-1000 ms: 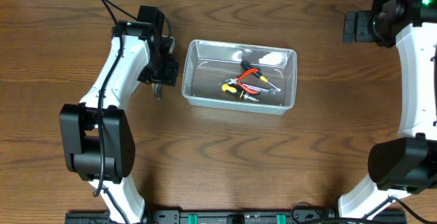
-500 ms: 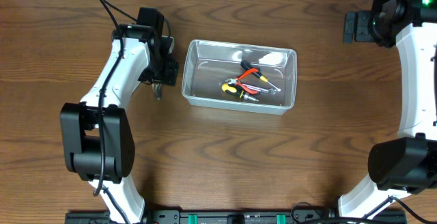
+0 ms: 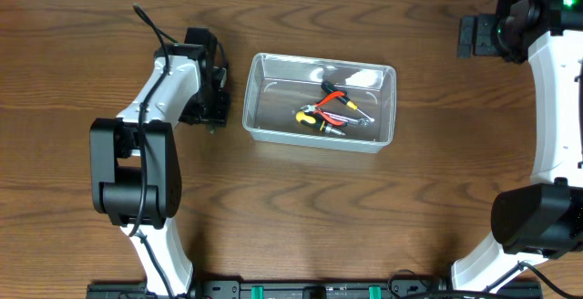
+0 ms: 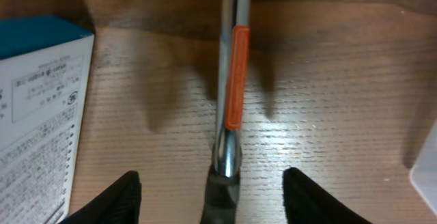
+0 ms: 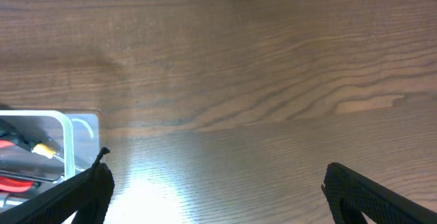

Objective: Pack container
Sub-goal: 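Move the left gripper to the silver orange-grip tool and grasp it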

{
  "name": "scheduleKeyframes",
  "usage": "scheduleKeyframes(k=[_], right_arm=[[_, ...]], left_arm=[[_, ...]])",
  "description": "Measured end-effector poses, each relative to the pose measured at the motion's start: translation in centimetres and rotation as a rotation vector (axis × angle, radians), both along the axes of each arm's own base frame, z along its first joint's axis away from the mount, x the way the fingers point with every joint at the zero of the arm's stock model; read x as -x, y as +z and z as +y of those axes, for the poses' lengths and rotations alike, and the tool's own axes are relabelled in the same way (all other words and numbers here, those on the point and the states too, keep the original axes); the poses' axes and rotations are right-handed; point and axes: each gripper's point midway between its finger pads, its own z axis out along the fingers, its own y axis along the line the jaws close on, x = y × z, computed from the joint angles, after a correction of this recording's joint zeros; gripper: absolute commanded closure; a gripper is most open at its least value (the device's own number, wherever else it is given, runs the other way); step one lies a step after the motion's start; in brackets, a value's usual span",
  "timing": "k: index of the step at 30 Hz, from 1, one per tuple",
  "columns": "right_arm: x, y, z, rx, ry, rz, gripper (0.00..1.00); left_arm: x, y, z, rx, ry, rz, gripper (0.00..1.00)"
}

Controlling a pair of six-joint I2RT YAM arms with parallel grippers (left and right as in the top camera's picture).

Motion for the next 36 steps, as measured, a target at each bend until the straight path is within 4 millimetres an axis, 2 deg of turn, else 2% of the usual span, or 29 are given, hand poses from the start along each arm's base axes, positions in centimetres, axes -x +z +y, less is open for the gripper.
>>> scheduleKeyframes(k=[3, 16, 19, 25, 33, 36], right_arm=[[0.0, 0.0, 0.0, 0.000, 0.000, 0.000, 0.01], [0.0, 0.0, 0.0, 0.000, 0.000, 0.000, 0.01], [0.0, 0.0, 0.0, 0.000, 0.000, 0.000, 0.01], [0.0, 0.0, 0.0, 0.000, 0.000, 0.000, 0.01], [0.0, 0.0, 0.0, 0.000, 0.000, 0.000, 0.01], [0.0, 0.0, 0.0, 0.000, 0.000, 0.000, 0.01]], left_arm=[[-0.3, -0.1, 0.1, 0.000, 0.005, -0.011, 0.59], [-0.2, -1.9, 0.1, -0.002, 0.003, 0.025, 0.60], [-0.3, -1.9, 0.1, -0.002, 0.006, 0.018, 0.70], [-0.4, -1.9, 0.1, -0.001, 0.003, 0.017, 0.72], [-0.4, -1.9, 0.1, -0.001, 0.003, 0.017, 0.82], [-0.4, -1.9, 0.1, -0.001, 0.006, 0.017, 0.91]])
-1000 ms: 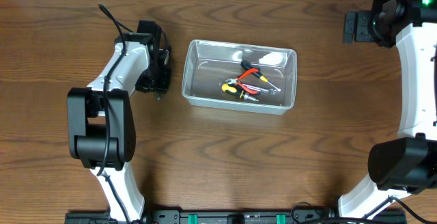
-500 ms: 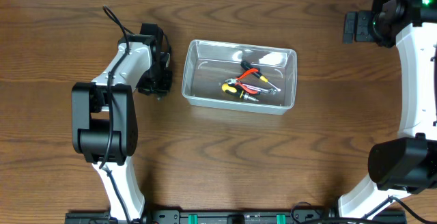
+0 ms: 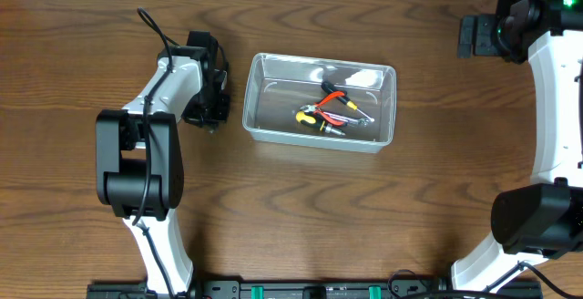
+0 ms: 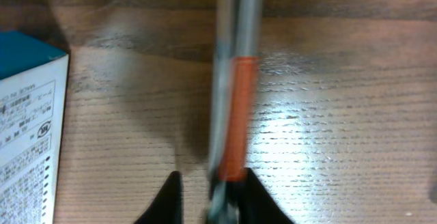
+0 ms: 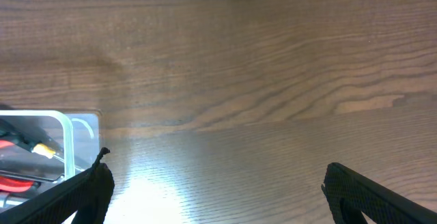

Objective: Pack container
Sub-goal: 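Move the left gripper to the silver orange-grip tool and grasp it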

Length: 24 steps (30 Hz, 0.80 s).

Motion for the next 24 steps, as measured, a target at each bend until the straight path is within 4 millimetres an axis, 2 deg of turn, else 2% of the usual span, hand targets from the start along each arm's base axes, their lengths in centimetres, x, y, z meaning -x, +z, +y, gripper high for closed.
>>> scheduleKeyframes(k=[2, 19, 22, 24], right_arm=[[0.0, 0.0, 0.0, 0.000, 0.000, 0.000, 0.01], [0.0, 0.0, 0.0, 0.000, 0.000, 0.000, 0.01], [0.0, 0.0, 0.0, 0.000, 0.000, 0.000, 0.01], [0.0, 0.0, 0.0, 0.000, 0.000, 0.000, 0.01]], left_arm=[[0.0, 0.0, 0.0, 0.000, -0.002, 0.000, 0.94], [0.0, 0.1, -0.1, 0.003, -0.003, -0.001, 0.94], [0.0, 0.7, 0.0, 0.003, -0.003, -0.007, 0.94], [-0.4, 2.0, -0.1, 0.006, -0.003, -0.043, 0.94]])
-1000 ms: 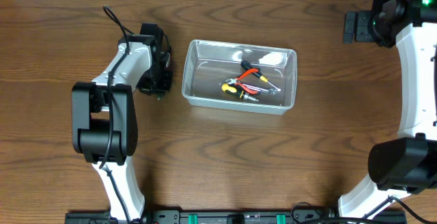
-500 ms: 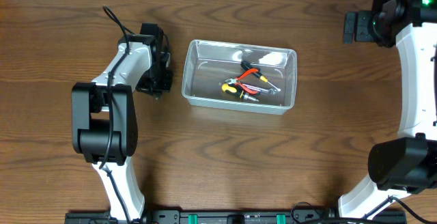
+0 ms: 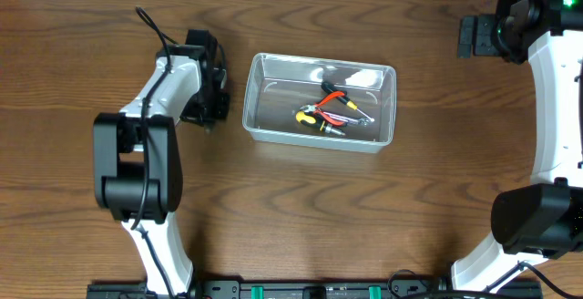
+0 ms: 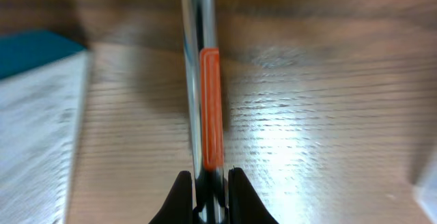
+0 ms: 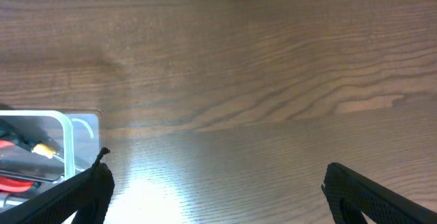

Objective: Pack container
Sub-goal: 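Move the left gripper to the silver orange-grip tool and grasp it, then carry the tool with the left gripper into the container and release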

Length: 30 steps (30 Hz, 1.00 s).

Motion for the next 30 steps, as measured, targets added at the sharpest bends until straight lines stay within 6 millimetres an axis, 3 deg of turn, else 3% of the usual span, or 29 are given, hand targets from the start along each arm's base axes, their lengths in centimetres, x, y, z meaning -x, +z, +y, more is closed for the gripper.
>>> scheduleKeyframes(k=[2, 7, 13, 17, 22, 30], right_arm=[[0.0, 0.0, 0.0, 0.000, 0.000, 0.000, 0.01], [0.0, 0.0, 0.0, 0.000, 0.000, 0.000, 0.01], [0.0, 0.0, 0.0, 0.000, 0.000, 0.000, 0.01], [0.0, 0.0, 0.0, 0.000, 0.000, 0.000, 0.01], [0.0, 0.0, 0.0, 0.000, 0.000, 0.000, 0.01], [0.0, 0.0, 0.0, 0.000, 0.000, 0.000, 0.01]], left_arm=[[-0.9, 2.0, -0.1, 0.006, 0.000, -0.063, 0.94], [-2.8, 9.2, -0.2, 0.024, 0.000, -0.283, 0.94], [-2.5, 16.4, -0.4, 0.044, -0.004, -0.469, 0.94], [-1.5, 19.2, -2.0, 0.097, -0.059, -0.532, 0.94], [0.1, 21.6, -6.6, 0.184, -0.237, -0.583, 0.94], [2.4, 21.6, -13.3, 0.210, -0.577, -0.581, 0.94]])
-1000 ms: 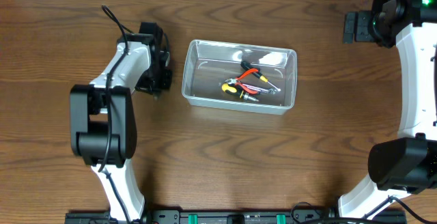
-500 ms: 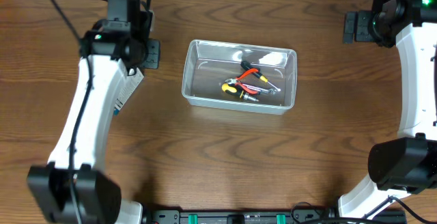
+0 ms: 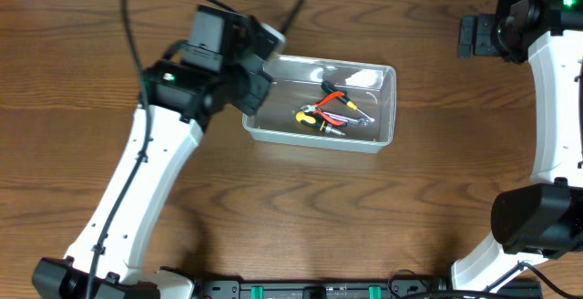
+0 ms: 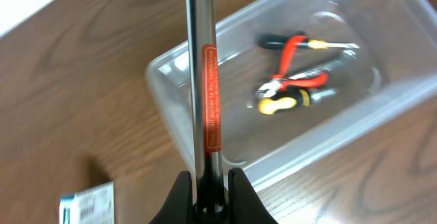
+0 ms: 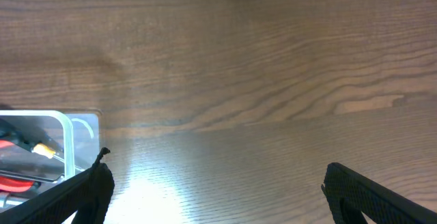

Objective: Pack container
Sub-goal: 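Carry the tool with the left gripper into the container and release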

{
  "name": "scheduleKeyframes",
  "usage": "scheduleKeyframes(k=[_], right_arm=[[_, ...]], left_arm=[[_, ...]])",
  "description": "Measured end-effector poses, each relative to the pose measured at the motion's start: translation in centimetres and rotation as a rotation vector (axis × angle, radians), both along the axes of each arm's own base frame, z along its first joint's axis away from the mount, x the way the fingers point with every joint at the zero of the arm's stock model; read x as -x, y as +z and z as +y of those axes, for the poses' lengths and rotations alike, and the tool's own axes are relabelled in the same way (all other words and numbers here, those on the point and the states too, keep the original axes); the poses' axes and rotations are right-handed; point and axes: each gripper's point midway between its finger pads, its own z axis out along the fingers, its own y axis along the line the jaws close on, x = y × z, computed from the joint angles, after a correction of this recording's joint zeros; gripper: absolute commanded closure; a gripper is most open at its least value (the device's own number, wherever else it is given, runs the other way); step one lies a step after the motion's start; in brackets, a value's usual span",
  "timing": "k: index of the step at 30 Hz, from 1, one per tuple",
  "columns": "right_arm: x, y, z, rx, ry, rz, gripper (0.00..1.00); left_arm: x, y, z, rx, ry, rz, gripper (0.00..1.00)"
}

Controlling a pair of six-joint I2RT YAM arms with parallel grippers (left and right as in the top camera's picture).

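A clear plastic container (image 3: 258,128) stands mid-table; red-handled pliers (image 3: 332,98) and a yellow-and-black screwdriver (image 3: 314,121) lie in it. My left gripper (image 4: 206,183) is shut on a long metal rod with an orange label (image 4: 210,94), held up in the air above the container's (image 4: 171,125) left end. From overhead the rod's (image 3: 293,10) dark tip pokes out past the left gripper (image 3: 262,40) beyond the container's far left corner. Far off at the back right, my right gripper (image 5: 218,203) is open over bare wood, holding nothing.
A teal-and-white printed box (image 4: 85,207) lies on the wooden table (image 3: 364,217) left of the container, hidden under my arm from overhead. The right wrist view catches a container corner (image 5: 41,142) at its left edge.
My left gripper, shut on the rod low by the box, has risen and moved right; it now holds the rod high over the container's left end. The right arm is unchanged.
The left gripper stood open around the rod lying on the table beside the box. Later its fingers were closing in on the rod, then shut on it at table height. Now the rod is held in the air above the container.
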Motion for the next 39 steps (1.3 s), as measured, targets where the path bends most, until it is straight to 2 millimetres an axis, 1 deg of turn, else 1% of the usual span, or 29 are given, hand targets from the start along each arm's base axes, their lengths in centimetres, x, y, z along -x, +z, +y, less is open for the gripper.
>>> scheduleKeyframes(k=[3, 6, 9, 12, 16, 21, 24, 28, 30, 34, 36, 37, 39], right_arm=[[0.0, 0.0, 0.0, 0.000, 0.000, 0.000, 0.01], [0.0, 0.0, 0.0, 0.000, 0.000, 0.000, 0.01], [0.0, 0.0, 0.0, 0.000, 0.000, 0.000, 0.01], [0.0, 0.0, 0.0, 0.000, 0.000, 0.000, 0.01], [0.0, 0.0, 0.0, 0.000, 0.000, 0.000, 0.01], [0.0, 0.0, 0.0, 0.000, 0.000, 0.000, 0.01], [0.0, 0.0, 0.0, 0.000, 0.000, 0.000, 0.01], [0.0, 0.0, 0.0, 0.000, 0.000, 0.000, 0.01], [0.0, 0.0, 0.0, 0.000, 0.000, 0.000, 0.01], [0.0, 0.0, 0.0, 0.000, 0.000, 0.000, 0.01], [0.0, 0.0, 0.0, 0.000, 0.000, 0.000, 0.01], [0.0, 0.0, 0.0, 0.000, 0.000, 0.000, 0.01], [0.0, 0.0, 0.0, 0.000, 0.000, 0.000, 0.01]], left_arm=[[1.1, -0.2, -2.1, -0.033, -0.122, -0.012, 0.94], [2.0, -0.8, -3.5, -0.068, -0.217, -0.015, 0.94], [2.6, -1.7, -4.4, -0.100, -0.288, -0.004, 0.94], [2.6, -3.2, -4.7, -0.133, -0.330, 0.026, 0.94], [2.2, -6.7, -4.9, -0.183, -0.379, 0.099, 0.94], [1.6, -12.4, -5.2, -0.241, -0.426, 0.222, 0.94], [1.4, -15.3, -5.2, -0.266, -0.442, 0.279, 0.94], [1.4, -18.3, -5.2, -0.285, -0.450, 0.340, 0.93], [1.4, -19.4, -5.2, -0.291, -0.453, 0.358, 0.90], [1.3, -20.4, -5.2, -0.300, -0.457, 0.373, 0.83], [1.2, -20.4, -5.2, -0.301, -0.460, 0.367, 0.66], [1.1, -20.4, -5.3, -0.299, -0.461, 0.361, 0.60], [0.9, -20.4, -5.4, -0.297, -0.460, 0.354, 0.52]])
